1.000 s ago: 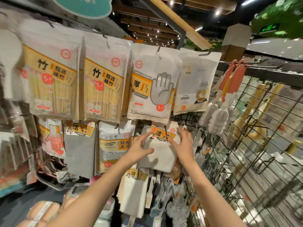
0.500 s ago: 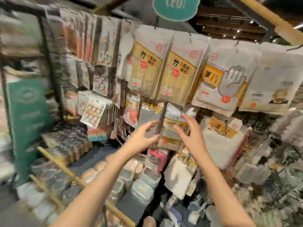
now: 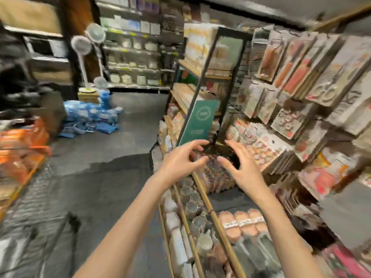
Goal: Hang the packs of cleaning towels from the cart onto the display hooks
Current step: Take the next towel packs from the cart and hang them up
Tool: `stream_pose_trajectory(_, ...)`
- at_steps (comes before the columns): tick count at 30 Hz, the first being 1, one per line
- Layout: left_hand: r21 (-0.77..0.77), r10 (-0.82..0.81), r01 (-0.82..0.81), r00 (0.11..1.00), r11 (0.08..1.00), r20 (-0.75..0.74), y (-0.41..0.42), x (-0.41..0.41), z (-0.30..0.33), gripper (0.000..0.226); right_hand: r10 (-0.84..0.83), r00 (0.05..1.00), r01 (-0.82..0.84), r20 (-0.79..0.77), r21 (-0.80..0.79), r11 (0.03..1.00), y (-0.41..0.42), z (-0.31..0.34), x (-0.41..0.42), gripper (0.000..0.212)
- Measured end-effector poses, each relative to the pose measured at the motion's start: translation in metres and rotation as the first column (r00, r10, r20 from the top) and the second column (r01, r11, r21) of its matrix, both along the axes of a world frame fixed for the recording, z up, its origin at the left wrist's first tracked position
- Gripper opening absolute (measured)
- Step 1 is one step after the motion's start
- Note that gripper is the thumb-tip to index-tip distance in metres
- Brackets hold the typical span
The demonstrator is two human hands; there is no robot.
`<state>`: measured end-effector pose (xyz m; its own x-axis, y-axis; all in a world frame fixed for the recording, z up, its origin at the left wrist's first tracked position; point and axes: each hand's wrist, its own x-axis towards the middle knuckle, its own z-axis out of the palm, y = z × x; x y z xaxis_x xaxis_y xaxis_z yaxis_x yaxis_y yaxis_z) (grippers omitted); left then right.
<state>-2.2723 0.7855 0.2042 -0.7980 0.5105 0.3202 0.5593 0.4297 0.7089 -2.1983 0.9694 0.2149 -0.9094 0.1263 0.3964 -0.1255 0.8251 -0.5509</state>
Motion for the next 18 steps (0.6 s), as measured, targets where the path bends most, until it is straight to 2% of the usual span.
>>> stream_pose_trajectory(4, -0.031, 0.188, -0.189, 0.981, 0.981, -0.039, -0.085, -0.049, -0.002, 0.043, 0.159, 0.987, -0.159, -0.002, -0.002, 0.987, -0.078, -0.006, -0.085, 0.068)
stream_pose_trajectory(9, -0.053, 0.428, -0.434, 0.899, 0.899, -0.092, -0.188, -0.091, -0.005, 0.043, 0.37, 0.929, -0.37, -0.007, -0.02, 0.929, -0.18, -0.019, -0.167, 0.056)
stream_pose_trajectory(15, -0.008, 0.632, -0.633, 0.774, 0.774, -0.037, -0.296, -0.113, -0.015, 0.044, 0.584, 0.812, -0.583, 0.007, -0.05, 0.811, -0.292, -0.032, -0.234, 0.072)
stream_pose_trajectory(18, 0.007, 0.713, -0.713, 0.701, 0.701, 0.0, -0.342, -0.122, -0.025, 0.043, 0.668, 0.744, -0.667, 0.002, -0.062, 0.743, -0.342, -0.04, -0.266, 0.071)
